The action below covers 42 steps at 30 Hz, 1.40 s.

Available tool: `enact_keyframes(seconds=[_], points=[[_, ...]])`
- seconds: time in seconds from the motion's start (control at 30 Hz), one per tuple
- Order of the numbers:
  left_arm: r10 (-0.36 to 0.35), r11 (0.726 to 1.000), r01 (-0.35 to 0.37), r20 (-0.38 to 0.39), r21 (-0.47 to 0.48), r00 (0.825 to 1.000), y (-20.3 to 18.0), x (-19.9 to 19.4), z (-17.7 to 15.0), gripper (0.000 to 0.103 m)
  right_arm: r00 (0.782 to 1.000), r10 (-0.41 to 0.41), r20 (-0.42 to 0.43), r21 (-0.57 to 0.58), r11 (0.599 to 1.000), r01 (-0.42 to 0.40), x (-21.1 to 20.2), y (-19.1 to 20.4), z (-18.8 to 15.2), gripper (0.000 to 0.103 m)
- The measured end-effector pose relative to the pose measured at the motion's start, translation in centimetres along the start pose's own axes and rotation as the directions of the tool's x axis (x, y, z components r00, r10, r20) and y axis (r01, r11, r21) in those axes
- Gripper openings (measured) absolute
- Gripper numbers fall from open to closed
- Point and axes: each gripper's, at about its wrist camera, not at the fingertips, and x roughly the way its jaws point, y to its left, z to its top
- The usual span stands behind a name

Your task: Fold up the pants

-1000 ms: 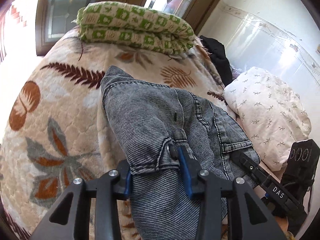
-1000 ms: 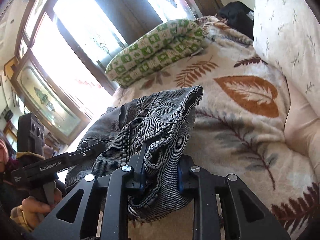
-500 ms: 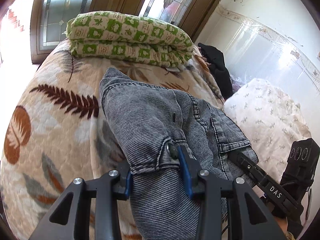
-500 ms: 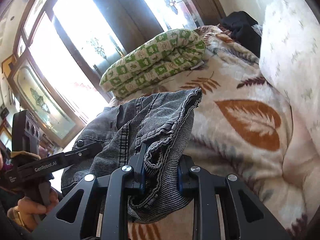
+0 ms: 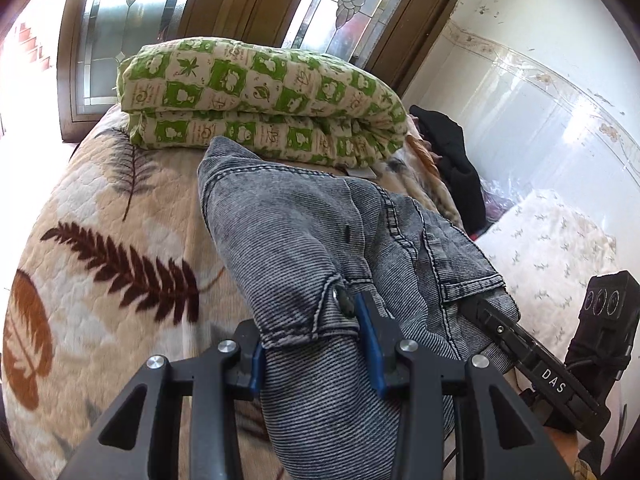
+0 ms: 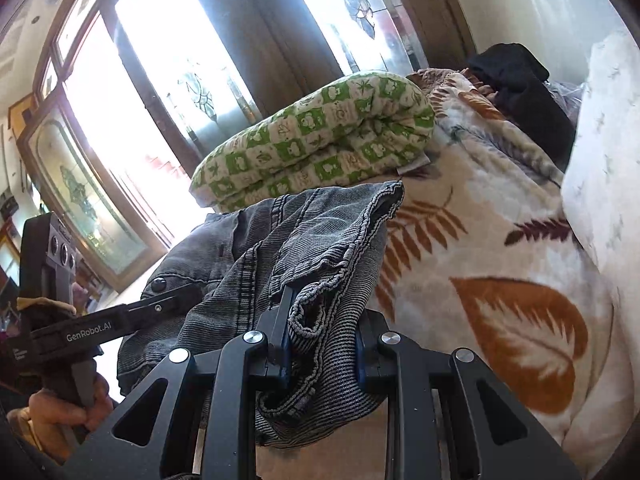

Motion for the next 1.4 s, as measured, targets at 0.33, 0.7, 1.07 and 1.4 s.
enact_keyframes(seconds=[0.33, 0.7, 1.07, 1.4], points=[[-0.013, 0.993, 0.001, -0.099, -0.122, 0.995, 5.8, 6.8, -3.2, 0.072, 0.985, -0.063, -0.163, 0.151, 0.985, 0.088, 6.8, -6.5, -3.7, 0.036], [-0.032, 0.998, 0.034, 0.029, -0.061, 0.999, 3.5, 0.3, -2.2, 0.071, 0.995, -0.095, -0.007, 0.072, 0.993, 0.095, 0.6, -4.9, -0.6, 0.044], [0.029, 0.996, -0.040, -0.126, -0.083, 0.992, 3.5, 3.6, -5.7, 0.069, 0.979, -0.101, -0.178, -0.069, 0.994, 0.090, 4.4, -2.6, -3.9, 0.036], [0.084, 0.992, -0.100, -0.184, -0.080, 0.979, 3.7, 5.9, -6.1, 0.078, 0.965, -0.140, -0.221, -0.143, 0.984, 0.110, 5.1, -2.2, -6.4, 0.038]])
